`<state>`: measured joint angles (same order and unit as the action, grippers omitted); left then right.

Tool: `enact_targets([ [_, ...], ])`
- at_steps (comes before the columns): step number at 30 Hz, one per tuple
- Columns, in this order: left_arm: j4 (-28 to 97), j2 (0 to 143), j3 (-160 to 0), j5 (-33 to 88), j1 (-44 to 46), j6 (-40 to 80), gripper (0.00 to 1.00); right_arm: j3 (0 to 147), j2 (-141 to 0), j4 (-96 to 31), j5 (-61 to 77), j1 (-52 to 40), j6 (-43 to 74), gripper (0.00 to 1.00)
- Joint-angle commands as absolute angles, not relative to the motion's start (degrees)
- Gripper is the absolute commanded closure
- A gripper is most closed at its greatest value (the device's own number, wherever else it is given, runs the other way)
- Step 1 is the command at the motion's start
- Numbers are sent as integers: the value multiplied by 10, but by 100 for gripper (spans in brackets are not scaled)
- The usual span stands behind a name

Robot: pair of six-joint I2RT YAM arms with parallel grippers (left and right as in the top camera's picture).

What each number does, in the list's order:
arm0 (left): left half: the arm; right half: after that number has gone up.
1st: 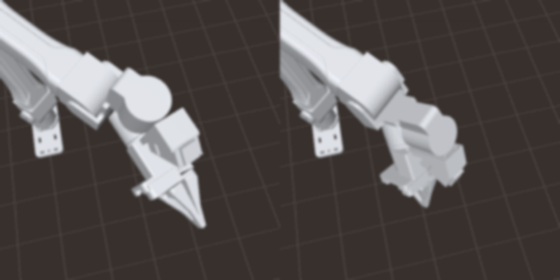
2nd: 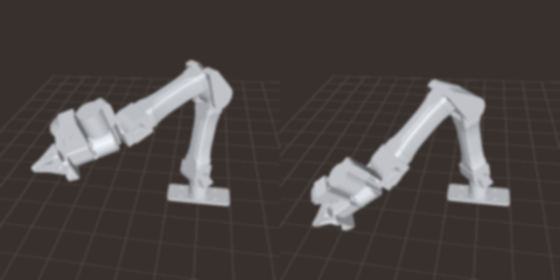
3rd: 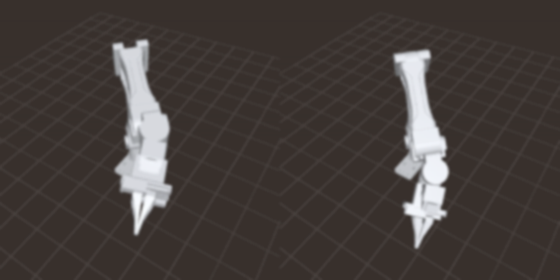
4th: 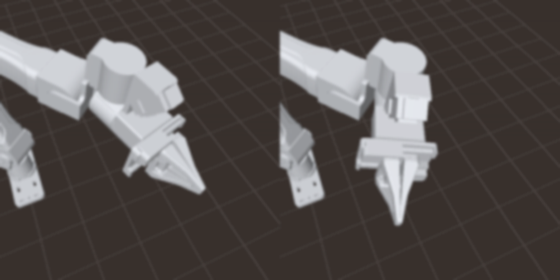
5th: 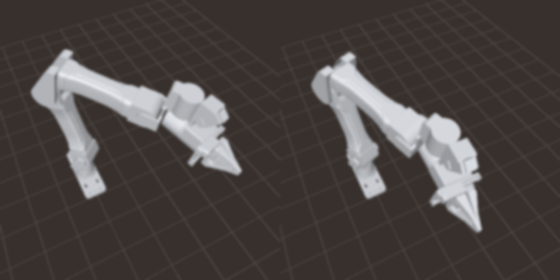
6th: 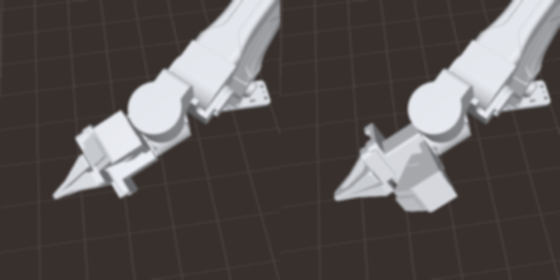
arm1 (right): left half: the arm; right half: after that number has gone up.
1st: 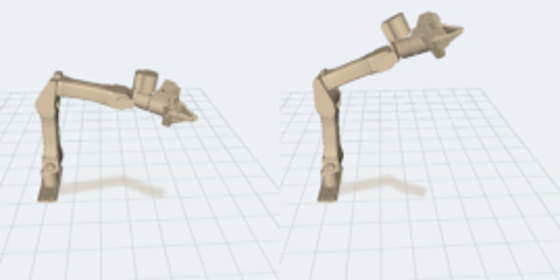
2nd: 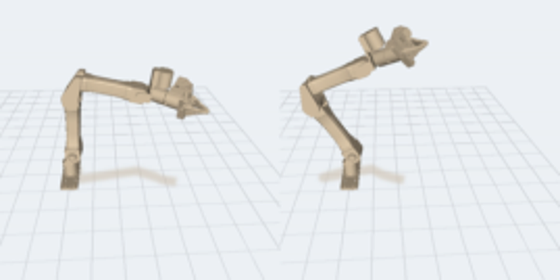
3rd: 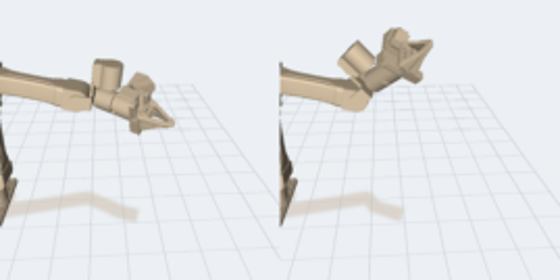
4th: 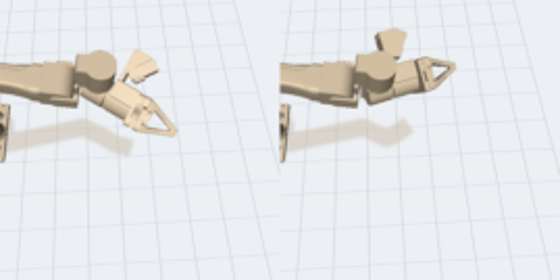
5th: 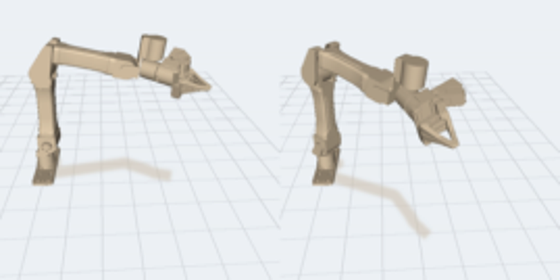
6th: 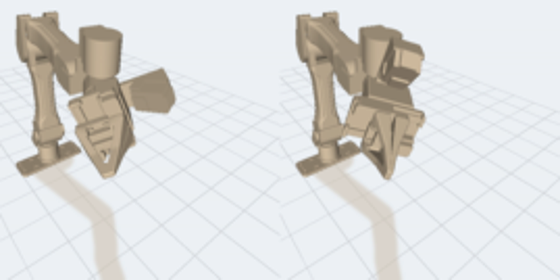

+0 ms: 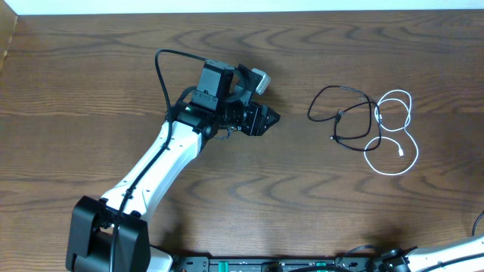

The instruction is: Untangle cables

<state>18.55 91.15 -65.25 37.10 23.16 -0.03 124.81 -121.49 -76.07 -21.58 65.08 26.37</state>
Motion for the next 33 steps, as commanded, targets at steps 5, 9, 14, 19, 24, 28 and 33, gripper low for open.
enact_targets([
  [5,182,917,-648,364,232,-2,41,1173,-1220,-714,-215,644,274,99],
  [9,176,917,-648,364,232,-2,41,1158,-1220,-698,-215,641,274,99],
  [14,173,917,-648,364,232,-3,41,1158,-1220,-684,-173,641,262,99],
  [19,170,917,-648,364,232,-2,41,1159,-1206,-640,-20,631,231,99],
  [24,161,917,-648,364,232,-2,41,1182,-1174,-607,-26,579,149,99],
  [28,159,917,-648,364,232,-2,41,1210,-1147,-574,-11,532,131,99],
  [33,159,917,-647,364,232,-2,41,1270,-1135,-550,26,474,111,99],
])
